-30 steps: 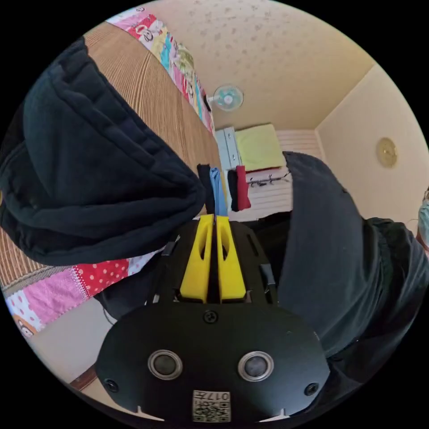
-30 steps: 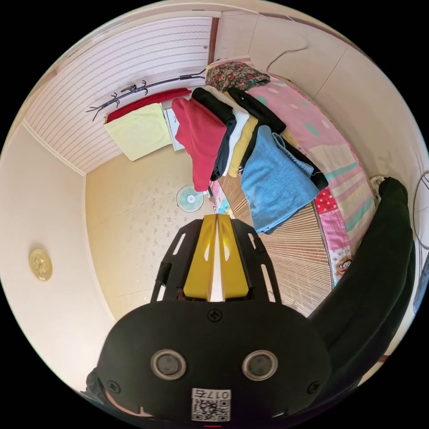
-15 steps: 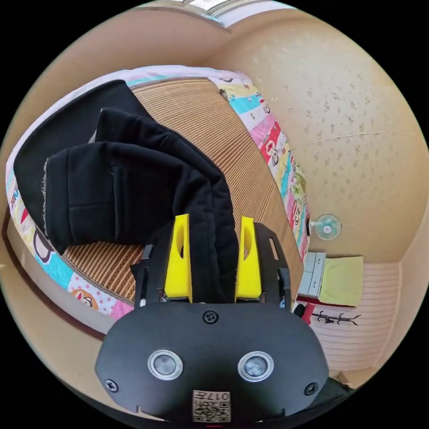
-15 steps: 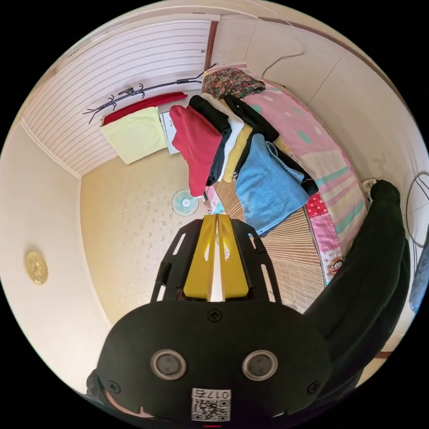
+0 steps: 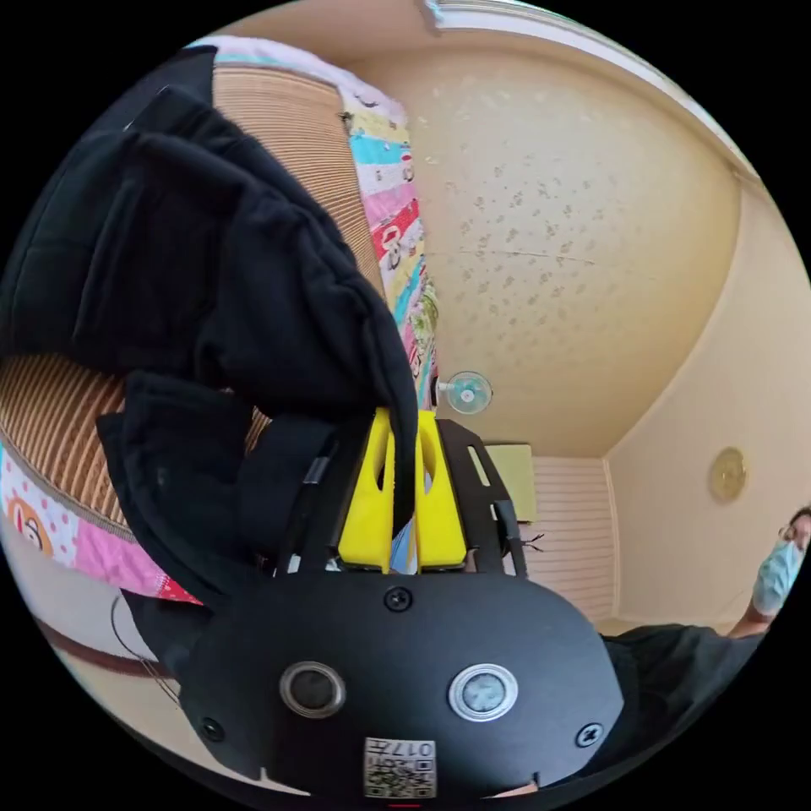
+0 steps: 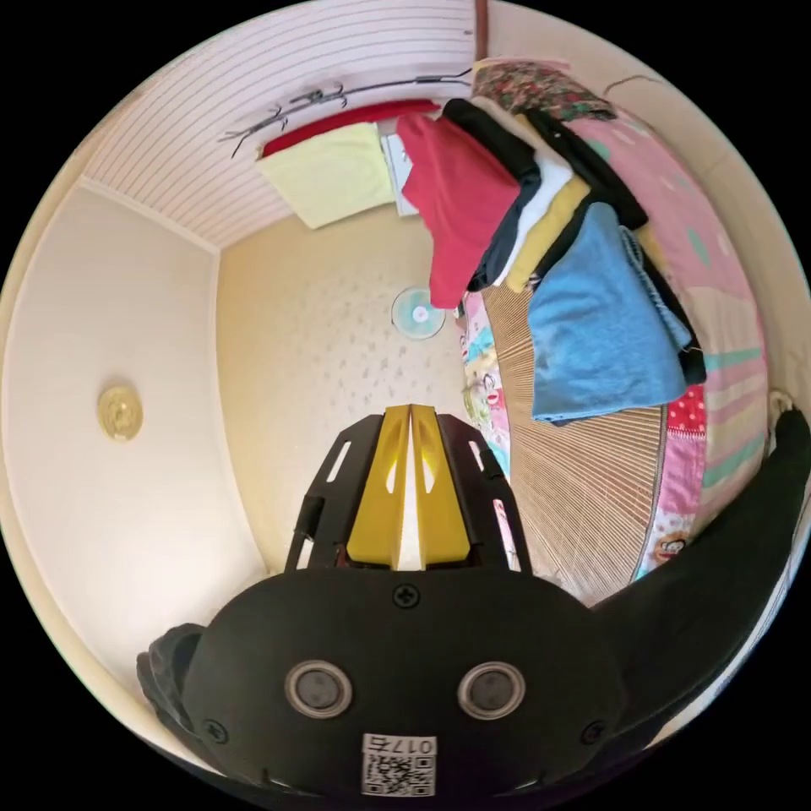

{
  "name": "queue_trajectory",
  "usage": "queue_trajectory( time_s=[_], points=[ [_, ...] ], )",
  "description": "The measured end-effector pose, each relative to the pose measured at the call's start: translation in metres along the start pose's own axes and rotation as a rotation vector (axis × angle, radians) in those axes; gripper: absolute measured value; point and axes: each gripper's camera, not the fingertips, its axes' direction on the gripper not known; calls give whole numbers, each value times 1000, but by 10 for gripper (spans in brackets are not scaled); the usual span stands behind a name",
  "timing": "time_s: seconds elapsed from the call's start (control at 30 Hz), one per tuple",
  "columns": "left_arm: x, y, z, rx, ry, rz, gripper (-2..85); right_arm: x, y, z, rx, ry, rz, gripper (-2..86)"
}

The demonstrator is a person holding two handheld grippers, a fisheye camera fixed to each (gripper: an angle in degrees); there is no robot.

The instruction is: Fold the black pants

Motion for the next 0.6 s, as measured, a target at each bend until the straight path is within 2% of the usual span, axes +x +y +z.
queue_trajectory(
  time_s=[0.1, 0.23, 0.33, 0.4, 0.47, 0.5, 0.53, 0.6],
  points=[
    [57, -3, -10, -18, 72, 226, 20, 1, -13, 57, -207, 33, -67, 5],
    [123, 12, -17, -47, 201, 474, 12, 2, -24, 167, -535, -26, -134, 8],
    [178, 37, -4, -142, 291, 676, 10, -1, -12, 263, -792, -97, -152, 14],
    [216, 63, 25, -276, 417, 805, 7, -4, 9, 322, -941, -143, -153, 22],
    [243, 88, 56, -385, 492, 879, 6, 9, 49, 393, -1094, -62, -60, 48],
    [260, 105, 81, -467, 529, 908, 5, 16, 62, 409, -1145, -30, -23, 83],
    [267, 114, 94, -511, 543, 920, 5, 36, 91, 439, -1247, 4, 74, 155],
    [290, 155, 148, -684, 567, 956, 3, 69, 131, 470, -1335, -102, 259, 216]
  ],
)
